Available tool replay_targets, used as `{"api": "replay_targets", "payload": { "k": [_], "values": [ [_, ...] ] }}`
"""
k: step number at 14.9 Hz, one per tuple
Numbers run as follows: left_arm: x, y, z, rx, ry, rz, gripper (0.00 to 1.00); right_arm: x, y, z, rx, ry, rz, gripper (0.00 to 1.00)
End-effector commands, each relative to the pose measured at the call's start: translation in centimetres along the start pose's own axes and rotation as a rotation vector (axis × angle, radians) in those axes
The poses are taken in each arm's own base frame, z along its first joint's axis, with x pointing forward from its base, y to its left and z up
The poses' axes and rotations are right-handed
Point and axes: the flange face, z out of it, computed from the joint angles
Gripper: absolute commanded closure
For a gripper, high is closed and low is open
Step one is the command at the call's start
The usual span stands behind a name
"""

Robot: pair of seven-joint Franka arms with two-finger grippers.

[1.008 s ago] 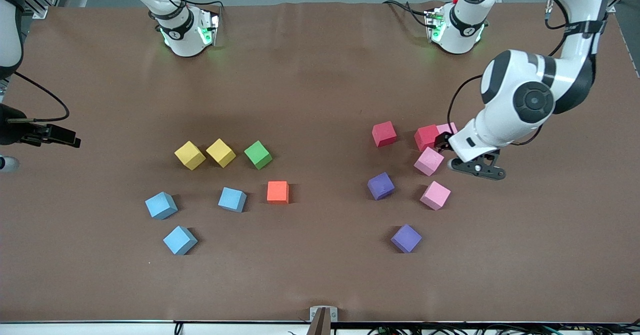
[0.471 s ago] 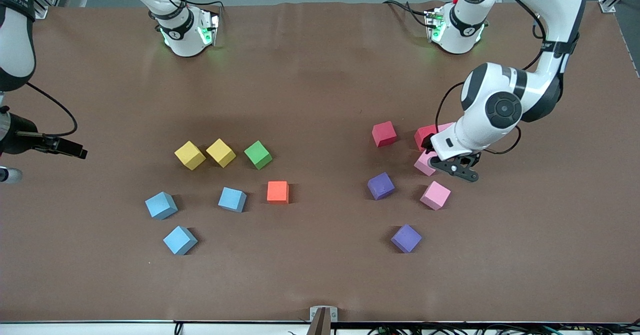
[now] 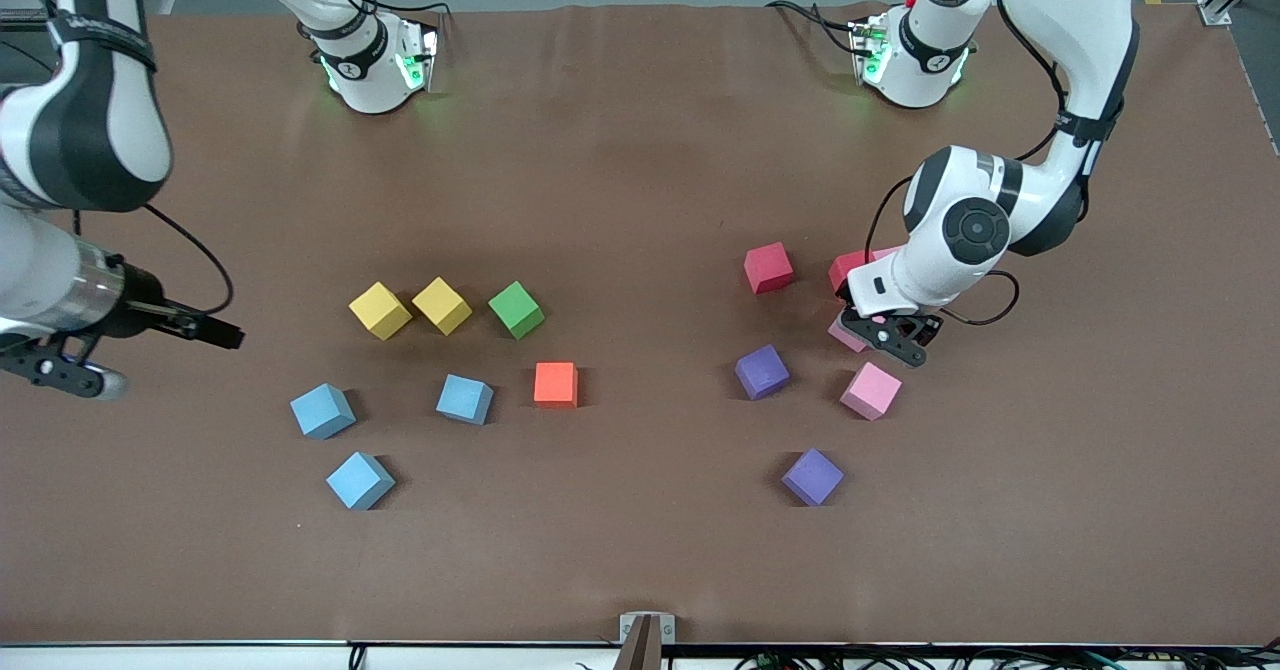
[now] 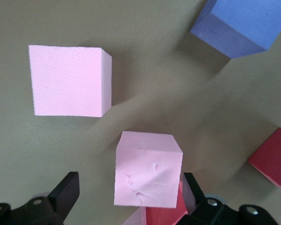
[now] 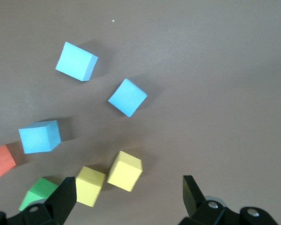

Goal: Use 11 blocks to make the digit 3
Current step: 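Grasp the pink cube with the left gripper while the right gripper reaches the blue cubes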

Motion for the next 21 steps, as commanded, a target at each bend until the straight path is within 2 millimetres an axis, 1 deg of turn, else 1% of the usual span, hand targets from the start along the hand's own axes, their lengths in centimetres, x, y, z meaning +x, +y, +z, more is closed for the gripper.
{"api": "replay_targets", "payload": {
  "k": [1,2,4,6,8,9,12,13,14,15,16,18,20,21],
  "values": [
    [-0.2,0.9,0.9,0.012,0.027,0.031,0.04,-1.3,-2.8,2.3,-0.004,0.002,0.081,0.0],
    [-0.6,0.9,1.5,0.01,0.022,0.03,0.04,-1.7,-3.4,2.7,-0.007,-0.002,0.099,0.0],
    [-1.2,1.3,2.3,0.009,0.027,0.032,0.04,-1.9,-3.6,2.9,-0.012,-0.01,0.101,0.0],
    [-1.6,1.5,2.8,0.01,0.036,0.031,0.05,-2.3,-4.1,3.5,-0.017,-0.017,0.097,0.0],
    [-1.8,1.6,3.2,0.009,0.036,0.024,0.09,-2.2,-4.3,4.3,-0.016,-0.013,0.119,0.0],
    [-2.0,1.7,3.6,0.006,0.031,0.024,0.1,-1.9,-4.4,4.9,-0.015,-0.011,0.119,0.0],
    [-2.3,2.0,4.3,0.007,0.034,0.025,0.25,-1.8,-4.5,5.1,-0.014,-0.01,0.145,0.0],
    [-2.3,2.1,4.3,0.009,0.044,0.016,0.3,-2.0,-4.8,5.1,-0.014,-0.01,0.168,0.0],
    [-2.3,2.3,4.5,0.008,0.041,0.004,0.38,-2.4,-5.5,5.1,-0.017,-0.012,0.185,0.0],
    [-2.2,2.3,4.3,0.009,0.046,0.001,0.45,-2.8,-6.1,5.1,-0.019,-0.012,0.205,0.0],
    [-2.0,2.2,3.9,0.012,0.054,-0.001,0.49,-3.0,-6.7,5.1,-0.02,-0.012,0.211,0.0],
    [-1.3,2.0,2.5,0.019,0.068,-0.003,0.49,-3.2,-7.4,4.9,0.003,-0.003,0.21,0.0],
    [-0.6,1.9,0.6,0.02,0.056,-0.018,0.49,-3.0,-8.0,4.8,0.072,-0.005,0.228,0.0],
    [0.0,2.2,-0.8,0.017,0.036,-0.047,0.49,-2.9,-8.3,4.8,0.103,-0.008,0.237,0.0]
  ]
}}
